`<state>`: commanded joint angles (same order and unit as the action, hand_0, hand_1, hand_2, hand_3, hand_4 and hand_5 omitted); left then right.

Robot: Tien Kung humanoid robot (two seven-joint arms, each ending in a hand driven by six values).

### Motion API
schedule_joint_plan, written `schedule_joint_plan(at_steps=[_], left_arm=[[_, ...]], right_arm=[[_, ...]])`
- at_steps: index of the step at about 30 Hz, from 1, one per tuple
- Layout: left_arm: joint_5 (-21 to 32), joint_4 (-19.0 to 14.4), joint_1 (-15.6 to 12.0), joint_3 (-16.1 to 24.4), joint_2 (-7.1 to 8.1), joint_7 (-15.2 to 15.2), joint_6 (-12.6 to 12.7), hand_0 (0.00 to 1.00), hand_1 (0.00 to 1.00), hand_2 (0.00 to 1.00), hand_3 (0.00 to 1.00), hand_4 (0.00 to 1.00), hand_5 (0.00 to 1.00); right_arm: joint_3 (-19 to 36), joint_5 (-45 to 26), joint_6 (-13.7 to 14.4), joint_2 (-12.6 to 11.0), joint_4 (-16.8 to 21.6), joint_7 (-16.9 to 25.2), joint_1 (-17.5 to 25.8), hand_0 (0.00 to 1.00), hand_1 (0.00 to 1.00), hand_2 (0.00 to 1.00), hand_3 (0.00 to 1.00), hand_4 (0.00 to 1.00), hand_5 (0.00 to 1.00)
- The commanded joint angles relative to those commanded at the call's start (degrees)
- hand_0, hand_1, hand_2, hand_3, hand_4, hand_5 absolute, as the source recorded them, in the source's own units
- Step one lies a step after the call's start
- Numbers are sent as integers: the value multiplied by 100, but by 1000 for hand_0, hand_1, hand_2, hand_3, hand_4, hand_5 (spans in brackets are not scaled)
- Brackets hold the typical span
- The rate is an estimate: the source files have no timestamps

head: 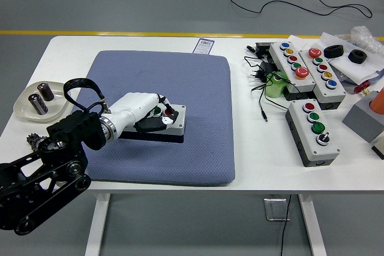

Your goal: Pick up the button,place it on the desk,press the button,press the button

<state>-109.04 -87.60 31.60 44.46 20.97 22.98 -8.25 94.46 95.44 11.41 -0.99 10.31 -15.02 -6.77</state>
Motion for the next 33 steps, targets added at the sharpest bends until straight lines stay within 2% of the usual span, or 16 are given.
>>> schedule_joint_plan(at_steps=[14,18,21,22,24,27,28,30,33], left_arm=[[-6,173,-9,-75,22,85,-290,2,2,2,688,564,998],[-29,177,-32,-58,37,117,-266,2,2,2,688,565,998],[-43,96,-71,41,54,126,-205,2,2,2,688,565,998],[-37,52,-88,93,59,136,-126,101,47,101,763,566,998],[-56,-92,-140,239,69,187,137,101,47,101,763,566,998],[-53,-391,-251,588,47,398,194,101,47,101,763,566,998],[-32,-426,-266,638,44,420,199,205,271,316,866,583,998],[78,-624,-365,920,12,551,232,205,271,316,866,583,998],[251,-776,-499,1254,0,627,480,205,271,316,866,583,998]], right_arm=[[-2,6,-1,-1,0,-2,-6,652,654,677,594,435,291],[-7,3,-2,-1,0,-1,-5,652,654,677,594,435,291],[-11,0,-2,-2,0,3,-1,652,654,677,594,435,291],[-11,1,-2,-3,0,4,-1,652,654,677,594,436,292],[-8,4,-2,-5,0,7,0,652,654,677,594,436,292],[-6,4,-2,-9,0,10,4,652,654,677,594,436,292],[-6,5,-2,-9,0,11,5,652,653,676,594,436,292],[3,15,-3,-10,0,9,3,652,653,676,594,436,292],[-2,12,-4,-8,0,4,6,652,653,676,594,436,292]])
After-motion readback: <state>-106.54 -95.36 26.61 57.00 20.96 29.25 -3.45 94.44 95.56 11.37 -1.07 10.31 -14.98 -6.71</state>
